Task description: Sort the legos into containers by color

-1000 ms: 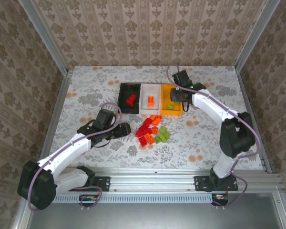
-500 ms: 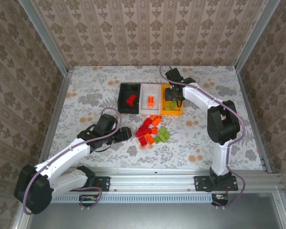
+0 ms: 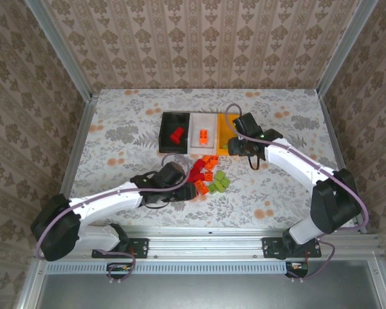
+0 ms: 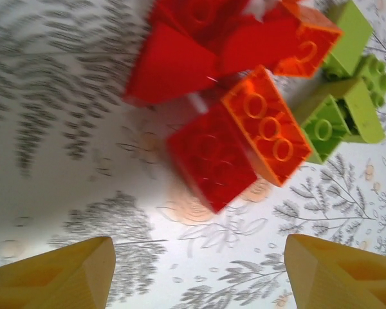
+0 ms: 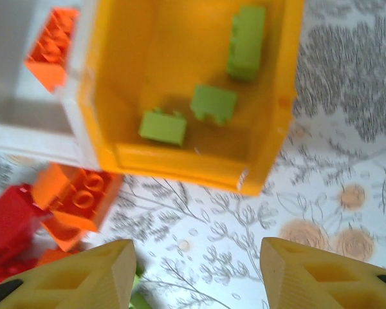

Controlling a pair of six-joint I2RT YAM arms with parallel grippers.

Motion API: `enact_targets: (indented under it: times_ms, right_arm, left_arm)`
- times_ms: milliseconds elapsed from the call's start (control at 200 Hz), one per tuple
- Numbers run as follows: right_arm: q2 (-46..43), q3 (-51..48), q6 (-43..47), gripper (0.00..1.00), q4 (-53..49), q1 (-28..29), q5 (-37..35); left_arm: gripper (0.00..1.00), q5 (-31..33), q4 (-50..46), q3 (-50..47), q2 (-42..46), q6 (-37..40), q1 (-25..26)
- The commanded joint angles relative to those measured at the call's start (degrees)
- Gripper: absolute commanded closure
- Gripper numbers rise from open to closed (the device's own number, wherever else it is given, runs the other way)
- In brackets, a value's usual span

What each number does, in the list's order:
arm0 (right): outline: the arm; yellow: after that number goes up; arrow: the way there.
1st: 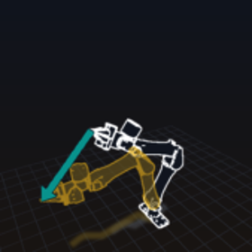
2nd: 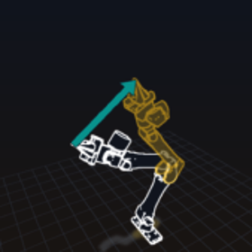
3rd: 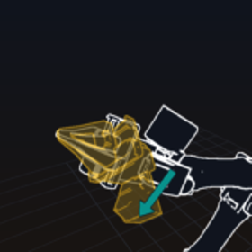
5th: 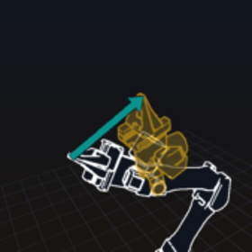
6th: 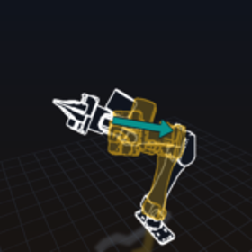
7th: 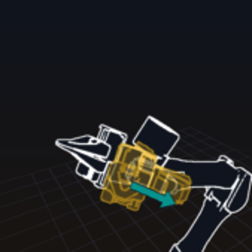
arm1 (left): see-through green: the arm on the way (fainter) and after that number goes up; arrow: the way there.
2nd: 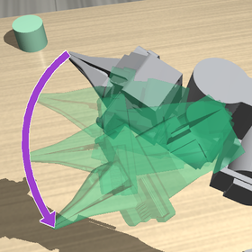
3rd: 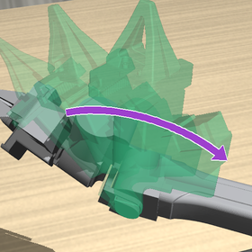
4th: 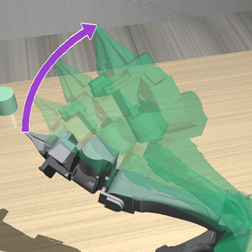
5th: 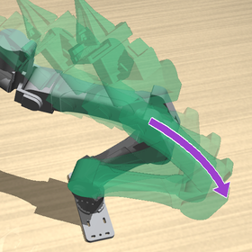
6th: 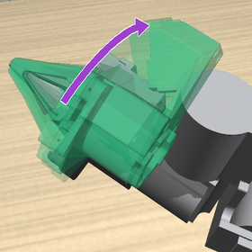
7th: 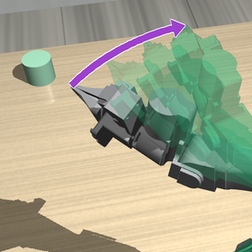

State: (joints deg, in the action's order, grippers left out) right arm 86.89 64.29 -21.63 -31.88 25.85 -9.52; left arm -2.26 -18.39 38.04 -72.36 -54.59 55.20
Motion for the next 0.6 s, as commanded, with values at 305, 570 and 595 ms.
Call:
enact_targets:
  times_ms: [305, 570, 595]
  right_arm:
    - [-1.30, -3.36, -1.97, 0.45, 2.61, -0.27, 0.29]
    - [-1.55, -4.51, -2.01, 0.45, 3.57, -0.27, 0.64]
    - [-1.53, -4.61, -2.12, 0.45, 3.65, -0.27, 0.69]
  left_arm:
    - [0.33, 8.70, 3.23, 6.26, -12.51, -7.73, 4.09]
    - [0.35, 9.90, 1.98, 5.56, -14.10, -8.00, 4.04]
    - [0.35, 10.15, 1.80, 5.44, -14.21, -7.91, 4.05]
